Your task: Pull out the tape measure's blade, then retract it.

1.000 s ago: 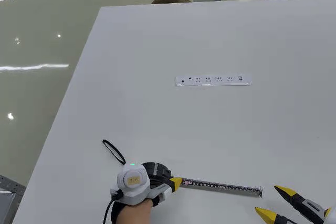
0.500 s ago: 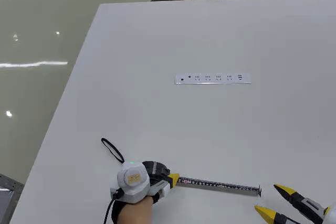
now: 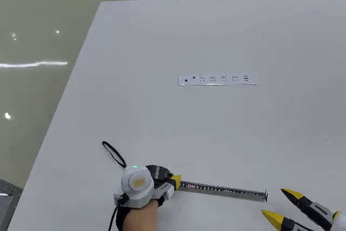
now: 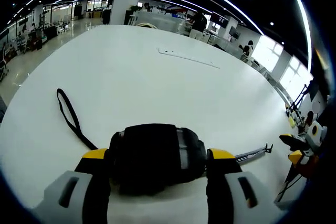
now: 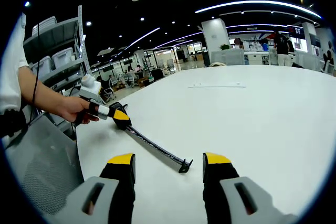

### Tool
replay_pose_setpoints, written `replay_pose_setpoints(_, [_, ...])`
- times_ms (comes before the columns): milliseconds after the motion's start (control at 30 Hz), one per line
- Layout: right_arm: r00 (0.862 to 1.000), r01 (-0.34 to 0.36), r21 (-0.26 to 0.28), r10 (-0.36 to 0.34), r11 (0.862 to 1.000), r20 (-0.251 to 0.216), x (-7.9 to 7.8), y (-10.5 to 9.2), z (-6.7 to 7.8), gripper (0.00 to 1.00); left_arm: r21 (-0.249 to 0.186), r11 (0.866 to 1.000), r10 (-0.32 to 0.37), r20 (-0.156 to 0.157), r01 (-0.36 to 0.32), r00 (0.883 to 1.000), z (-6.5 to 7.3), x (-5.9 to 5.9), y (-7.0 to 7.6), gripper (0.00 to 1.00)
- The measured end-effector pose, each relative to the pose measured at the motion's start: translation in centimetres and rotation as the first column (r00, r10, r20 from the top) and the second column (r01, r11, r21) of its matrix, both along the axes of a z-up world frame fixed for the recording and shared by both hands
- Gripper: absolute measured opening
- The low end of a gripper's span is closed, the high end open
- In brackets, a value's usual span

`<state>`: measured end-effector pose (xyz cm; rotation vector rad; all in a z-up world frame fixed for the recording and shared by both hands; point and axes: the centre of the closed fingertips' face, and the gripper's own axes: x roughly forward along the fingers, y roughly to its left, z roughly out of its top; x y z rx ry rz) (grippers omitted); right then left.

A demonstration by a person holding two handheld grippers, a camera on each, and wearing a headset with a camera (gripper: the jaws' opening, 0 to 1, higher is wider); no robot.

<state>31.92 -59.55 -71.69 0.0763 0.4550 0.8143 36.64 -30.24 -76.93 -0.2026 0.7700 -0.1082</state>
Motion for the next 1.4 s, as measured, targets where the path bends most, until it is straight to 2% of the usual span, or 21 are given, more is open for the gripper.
replay_pose_setpoints(233, [1.0, -0.001, 0.001, 0.001, 1.0, -0.001, 0.15, -0.06, -0.06, 0.51, 0.011, 1.0, 0.016, -0.005, -0.016, 1.0, -0.26, 0.08, 0.18, 0.72])
replay_pose_setpoints(500, [1.0, -0.004, 0.002, 0.004, 1.0, -0.004, 0.22, 0.0, -0.15, 0.51, 0.005, 1.0, 0.027, -0.015, -0.026, 1.0, -0.44, 0.01, 0.2, 0.73])
replay_pose_setpoints(1200, [1.0, -0.019, -0.008, 0.019, 1.0, -0.012, 0.17, 0.09, -0.51, 0.5, 0.018, 1.0, 0.024, -0.013, -0.024, 1.0, -0.58, 0.02, 0.23, 0.73])
replay_pose_setpoints(1400, [0.998, -0.048, -0.012, 0.048, 0.999, -0.032, 0.3, 0.23, -0.95, 0.48, 0.02, 1.0, 0.021, -0.012, -0.021, 1.0, -0.53, -0.01, 0.22, 0.73])
